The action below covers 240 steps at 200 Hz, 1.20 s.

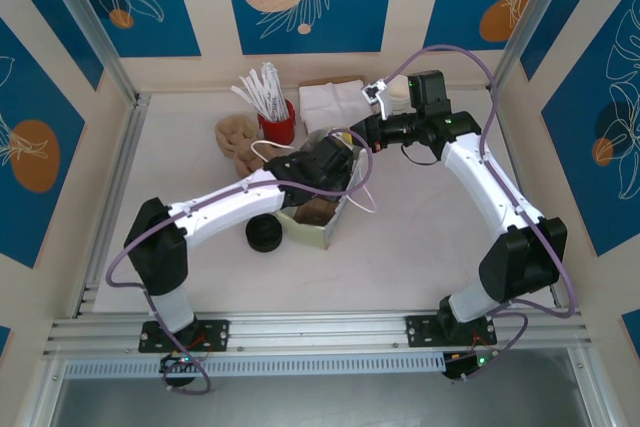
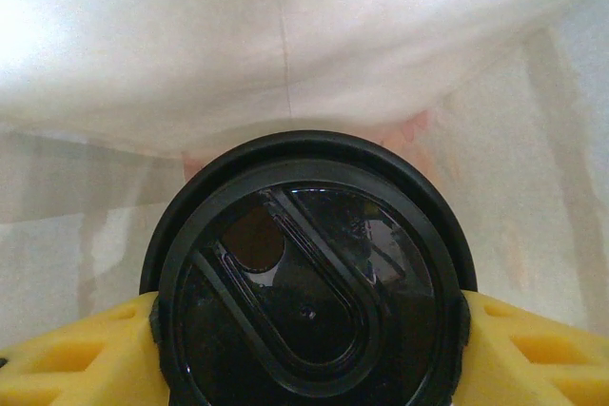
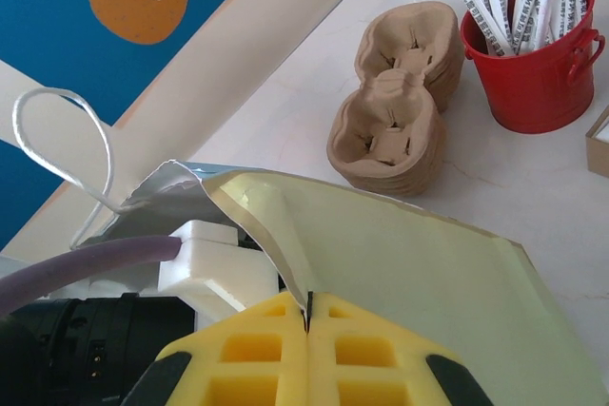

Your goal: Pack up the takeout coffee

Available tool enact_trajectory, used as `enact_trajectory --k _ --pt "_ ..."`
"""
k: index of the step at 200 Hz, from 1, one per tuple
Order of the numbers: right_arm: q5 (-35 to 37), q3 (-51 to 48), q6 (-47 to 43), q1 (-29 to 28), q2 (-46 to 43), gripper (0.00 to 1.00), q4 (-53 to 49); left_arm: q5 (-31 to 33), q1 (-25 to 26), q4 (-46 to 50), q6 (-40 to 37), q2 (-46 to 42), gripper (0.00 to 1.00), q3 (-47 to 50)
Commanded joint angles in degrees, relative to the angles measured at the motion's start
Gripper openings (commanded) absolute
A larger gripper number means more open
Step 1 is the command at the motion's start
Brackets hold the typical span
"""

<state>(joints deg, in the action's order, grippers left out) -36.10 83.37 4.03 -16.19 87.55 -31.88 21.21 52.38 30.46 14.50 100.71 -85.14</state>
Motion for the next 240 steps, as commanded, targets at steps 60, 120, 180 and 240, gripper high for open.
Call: enact_trajectory --k 60,120,180,240 --pt "-5.1 2.6 -0.3 1.0 4.8 0.15 -1.5 -2.2 -3.1 1.2 2.3 4.0 0.65 -3.2" --pt "-0.9 16.1 0.3 1.6 9.2 0.40 -8.6 -4.5 -4.6 3.4 3.8 7.2 0.66 -6.0" --pt "3.5 12.3 3.9 2.1 3.2 0.51 -5.0 -6.2 -5.9 5.7 5.2 11.3 0.66 -10.5" --pt "13.4 5.3 10.2 3.2 -7.2 0.52 -3.9 -8.9 -7.2 12.2 5.1 17.0 0.67 -18.7"
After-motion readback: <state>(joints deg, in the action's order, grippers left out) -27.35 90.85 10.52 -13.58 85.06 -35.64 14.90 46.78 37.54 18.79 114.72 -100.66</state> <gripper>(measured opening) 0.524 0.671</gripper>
